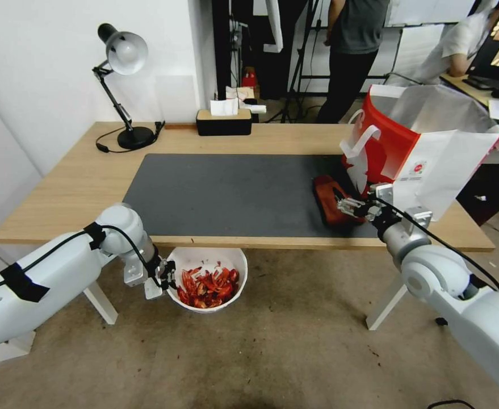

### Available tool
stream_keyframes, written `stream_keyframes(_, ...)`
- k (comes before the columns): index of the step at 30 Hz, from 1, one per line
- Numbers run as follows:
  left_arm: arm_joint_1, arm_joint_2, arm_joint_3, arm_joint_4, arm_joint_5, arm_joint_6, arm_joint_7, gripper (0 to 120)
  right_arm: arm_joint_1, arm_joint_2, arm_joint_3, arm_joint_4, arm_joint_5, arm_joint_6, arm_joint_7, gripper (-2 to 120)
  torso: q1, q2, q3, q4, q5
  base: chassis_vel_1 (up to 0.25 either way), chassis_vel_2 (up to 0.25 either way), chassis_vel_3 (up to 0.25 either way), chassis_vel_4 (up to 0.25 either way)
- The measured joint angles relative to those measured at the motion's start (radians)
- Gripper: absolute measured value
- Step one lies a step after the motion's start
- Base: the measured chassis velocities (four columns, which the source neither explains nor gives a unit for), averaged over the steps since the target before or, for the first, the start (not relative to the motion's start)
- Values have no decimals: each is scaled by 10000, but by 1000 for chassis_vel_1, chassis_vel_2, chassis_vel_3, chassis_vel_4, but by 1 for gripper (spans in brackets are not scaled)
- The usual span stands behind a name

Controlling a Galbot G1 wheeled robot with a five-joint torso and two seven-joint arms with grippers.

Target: Sweep shrimp from table into container with towel, then put container into takeout bag.

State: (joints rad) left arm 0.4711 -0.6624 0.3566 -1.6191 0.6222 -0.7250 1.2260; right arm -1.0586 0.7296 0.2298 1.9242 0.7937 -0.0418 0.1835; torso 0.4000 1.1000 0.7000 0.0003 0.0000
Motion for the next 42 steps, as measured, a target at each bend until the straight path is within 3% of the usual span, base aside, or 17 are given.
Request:
stream_keyframes(5,343,158,-193,-151,35,-10,-35,0,-708,449,228,475,-265,762,-425,100,0,0,-1,0,-1,0,0,0,0)
stream_keyframes(10,984,395,-690,-357,43,-125,-95,0,-1922,1327,527,1008,-1287,1844,-774,100,0,0,-1,-3,-3,0,0,0,0)
stream_keyframes(11,1252,464,-927,-422,47,-188,-136,0,-2348,1794,607,1222,-1664,2242,-767,100,0,0,-1,-3,-2,0,0,0,0)
stream_keyframes(12,1252,464,-927,-422,47,-188,-136,0,-2348,1794,607,1222,-1664,2242,-767,100,0,0,-1,-3,-2,0,0,0,0)
stream_keyframes(14,1652,572,-1300,-554,81,-265,-175,0,-3143,2790,864,1552,-2678,2923,-670,100,0,0,-2,-1,-3,0,0,0,0)
stream_keyframes(15,1652,572,-1300,-554,81,-265,-175,0,-3143,2790,864,1552,-2678,2923,-670,100,0,0,-2,-1,-3,0,0,0,0)
stream_keyframes(17,2085,626,-1694,-718,111,-311,-189,0,-4064,3848,1126,1800,-3817,3814,-352,100,0,0,-1,-1,-5,0,0,0,0)
stream_keyframes(18,2085,626,-1694,-718,111,-311,-189,0,-4064,3848,1126,1800,-3817,3814,-352,100,0,0,-1,-1,-5,0,0,0,0)
stream_keyframes(20,2488,691,-2057,-852,139,-383,-217,0,-5108,4822,1368,1902,-4861,4837,196,100,-1,1,-2,-6,-1,0,0,0,0)
stream_keyframes(25,2878,727,-2472,-1005,160,-439,-236,0,-6507,5814,1601,1898,-6084,6057,1023,100,-2,2,-2,-5,-5,0,0,0,0)
stream_keyframes(29,3051,674,-2656,-1122,208,-444,-236,0,-7056,6132,1655,1146,-6512,6682,1233,100,-2,1,-1,-4,-3,0,0,0,0)
stream_keyframes(37,3565,748,-3217,-1493,253,-531,-242,0,-7127,6203,1603,-16,-6526,6878,1249,100,-1,-1,0,-4,-1,0,0,0,0)
stream_keyframes(39,3995,1037,-3591,-2055,175,-544,-293,0,-7089,6171,1543,-232,-6486,6878,1236,100,-2,-1,0,-1,-2,0,0,0,0)
stream_keyframes(42,4167,1184,-3745,-2368,152,-530,-339,0,-7076,6152,1516,-289,-6476,6870,1224,100,-2,-1,0,-2,-1,0,0,0,0)
